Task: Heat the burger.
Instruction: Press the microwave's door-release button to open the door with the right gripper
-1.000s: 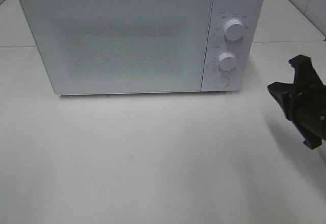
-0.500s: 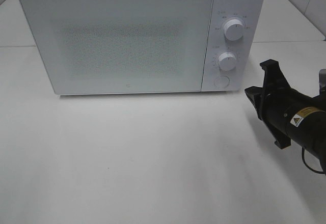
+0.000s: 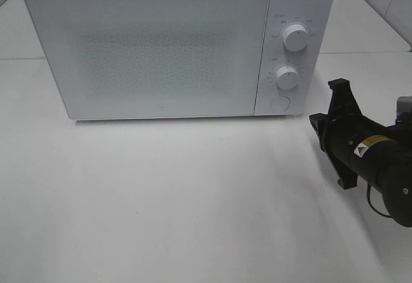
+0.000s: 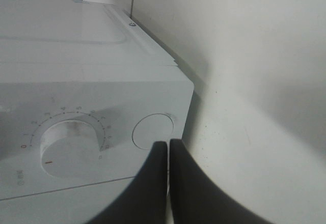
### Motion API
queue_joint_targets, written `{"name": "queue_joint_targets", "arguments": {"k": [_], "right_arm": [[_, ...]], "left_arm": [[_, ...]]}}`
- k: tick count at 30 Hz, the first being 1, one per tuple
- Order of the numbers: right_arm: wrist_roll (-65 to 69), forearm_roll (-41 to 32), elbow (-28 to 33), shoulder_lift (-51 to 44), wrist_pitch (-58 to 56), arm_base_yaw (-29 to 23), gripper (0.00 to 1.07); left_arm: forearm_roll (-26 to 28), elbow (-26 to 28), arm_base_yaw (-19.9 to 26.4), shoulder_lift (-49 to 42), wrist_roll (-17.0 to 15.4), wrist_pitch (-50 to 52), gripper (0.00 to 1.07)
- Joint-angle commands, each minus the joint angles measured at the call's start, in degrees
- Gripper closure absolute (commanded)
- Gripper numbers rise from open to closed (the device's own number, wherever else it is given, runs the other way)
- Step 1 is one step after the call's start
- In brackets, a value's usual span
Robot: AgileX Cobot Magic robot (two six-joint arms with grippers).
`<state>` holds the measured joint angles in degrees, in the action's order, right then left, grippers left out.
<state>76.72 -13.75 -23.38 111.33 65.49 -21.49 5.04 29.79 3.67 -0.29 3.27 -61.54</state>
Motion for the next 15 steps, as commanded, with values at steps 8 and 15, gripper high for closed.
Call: {"name": "queue_joint_targets", "arguments": {"k": [8,15], "right_arm": [[0.86,-2.23,-7.79,4.13,-4.07,-3.21,1.07],[0.29,-2.23,-11.86,6.59,-6.82,-3.21,1.07]], "left_arm": [[0.23,-0.17,0.06,-0.80,-0.29,0.17,0.07],[0.23,-0.17,0.06,-0.80,-0.29,0.17,0.07]]}}
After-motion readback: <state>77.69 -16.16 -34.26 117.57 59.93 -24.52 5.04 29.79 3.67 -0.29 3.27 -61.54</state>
